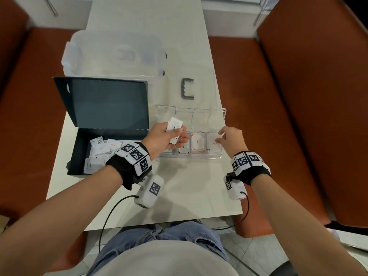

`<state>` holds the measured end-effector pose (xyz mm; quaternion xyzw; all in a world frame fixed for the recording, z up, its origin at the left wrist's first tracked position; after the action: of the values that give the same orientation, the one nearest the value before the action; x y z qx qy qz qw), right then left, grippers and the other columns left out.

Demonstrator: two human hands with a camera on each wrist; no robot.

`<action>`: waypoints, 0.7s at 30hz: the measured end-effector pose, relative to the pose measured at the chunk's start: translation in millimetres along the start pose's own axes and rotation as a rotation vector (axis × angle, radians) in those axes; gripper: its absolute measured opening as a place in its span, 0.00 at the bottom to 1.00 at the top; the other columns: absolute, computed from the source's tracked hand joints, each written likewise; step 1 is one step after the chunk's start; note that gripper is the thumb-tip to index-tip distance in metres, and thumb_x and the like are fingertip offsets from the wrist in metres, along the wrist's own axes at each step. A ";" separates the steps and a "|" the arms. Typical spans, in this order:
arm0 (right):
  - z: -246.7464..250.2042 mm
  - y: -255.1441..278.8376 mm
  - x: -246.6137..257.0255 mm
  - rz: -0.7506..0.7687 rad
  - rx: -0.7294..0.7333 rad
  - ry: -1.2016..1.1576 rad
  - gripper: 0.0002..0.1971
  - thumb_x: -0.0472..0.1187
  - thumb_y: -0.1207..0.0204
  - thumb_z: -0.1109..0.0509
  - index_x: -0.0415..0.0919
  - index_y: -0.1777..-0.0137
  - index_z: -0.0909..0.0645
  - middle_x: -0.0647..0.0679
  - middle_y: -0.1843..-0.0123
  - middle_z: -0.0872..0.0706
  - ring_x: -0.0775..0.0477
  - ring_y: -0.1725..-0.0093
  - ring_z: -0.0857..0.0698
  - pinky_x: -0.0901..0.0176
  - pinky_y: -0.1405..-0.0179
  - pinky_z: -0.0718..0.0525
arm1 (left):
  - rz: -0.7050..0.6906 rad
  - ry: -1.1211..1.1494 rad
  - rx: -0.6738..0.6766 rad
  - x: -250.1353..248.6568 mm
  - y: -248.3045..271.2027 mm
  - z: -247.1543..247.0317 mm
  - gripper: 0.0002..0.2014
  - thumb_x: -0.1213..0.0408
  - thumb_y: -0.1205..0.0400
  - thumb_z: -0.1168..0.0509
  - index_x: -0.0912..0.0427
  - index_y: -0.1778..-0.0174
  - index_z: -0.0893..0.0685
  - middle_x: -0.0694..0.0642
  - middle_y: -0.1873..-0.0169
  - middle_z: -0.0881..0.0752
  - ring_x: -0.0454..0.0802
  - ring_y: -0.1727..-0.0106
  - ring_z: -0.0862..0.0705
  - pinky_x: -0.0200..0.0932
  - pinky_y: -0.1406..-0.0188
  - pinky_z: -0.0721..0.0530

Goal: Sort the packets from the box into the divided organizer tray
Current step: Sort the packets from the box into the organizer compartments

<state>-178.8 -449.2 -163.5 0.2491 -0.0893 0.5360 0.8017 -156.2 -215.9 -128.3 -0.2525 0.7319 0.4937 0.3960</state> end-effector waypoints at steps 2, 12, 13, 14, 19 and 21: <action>1.8 4.3 5.3 0.088 0.015 0.062 0.11 0.38 0.25 0.26 0.39 0.44 0.18 0.44 0.48 0.19 0.43 0.51 0.18 0.49 0.47 0.18 | 0.000 -0.002 0.000 -0.7 0.5 -0.3 0.08 0.69 0.14 0.38 0.67 0.43 0.17 0.64 0.52 0.11 0.54 0.53 0.11 0.40 0.59 0.11; -5.2 11.2 20.2 0.161 0.179 0.251 0.12 0.38 0.25 0.26 0.42 0.44 0.21 0.45 0.47 0.16 0.42 0.47 0.17 0.43 0.38 0.20 | 0.014 -0.014 0.006 -0.1 0.5 -4.6 0.07 0.69 0.14 0.37 0.65 0.44 0.16 0.63 0.51 0.11 0.52 0.54 0.11 0.40 0.58 0.11; -6.0 11.7 21.2 0.160 0.178 0.271 0.12 0.39 0.24 0.27 0.42 0.43 0.21 0.45 0.47 0.16 0.42 0.47 0.17 0.43 0.39 0.20 | 0.017 -0.012 0.004 0.0 0.3 -4.3 0.07 0.69 0.14 0.37 0.64 0.45 0.16 0.63 0.51 0.11 0.52 0.54 0.11 0.40 0.58 0.11; -6.8 12.3 22.2 0.159 0.177 0.287 0.12 0.39 0.23 0.27 0.42 0.42 0.22 0.44 0.46 0.16 0.41 0.47 0.17 0.43 0.39 0.20 | 0.021 -0.009 0.002 0.2 0.1 -4.2 0.07 0.69 0.14 0.37 0.64 0.45 0.16 0.63 0.52 0.10 0.52 0.54 0.11 0.40 0.58 0.11; -7.9 12.3 25.0 0.155 0.201 0.315 0.12 0.39 0.22 0.29 0.41 0.40 0.23 0.42 0.45 0.16 0.39 0.45 0.18 0.45 0.38 0.22 | 0.072 0.086 0.013 -0.3 1.3 -6.5 0.10 0.66 0.16 0.35 0.67 0.42 0.16 0.63 0.52 0.11 0.52 0.54 0.11 0.43 0.56 0.10; -3.9 11.8 27.1 0.173 0.189 0.354 0.11 0.39 0.21 0.30 0.42 0.40 0.21 0.42 0.45 0.15 0.39 0.46 0.18 0.48 0.38 0.26 | 0.123 0.157 0.022 -1.3 2.4 -8.2 0.13 0.63 0.15 0.36 0.69 0.40 0.17 0.64 0.51 0.11 0.54 0.53 0.11 0.45 0.53 0.10</action>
<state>-178.8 -421.6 -152.1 0.2163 0.0824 0.6443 0.7289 -160.0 -222.5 -124.4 -0.2406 0.7803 0.4878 0.3088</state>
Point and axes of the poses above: each hand's wrist, its own y-axis away from the middle knuckle, its own z-axis out of the back of the hand, x = y × z, the point moved 5 cm from there along -y, towards the middle knuckle
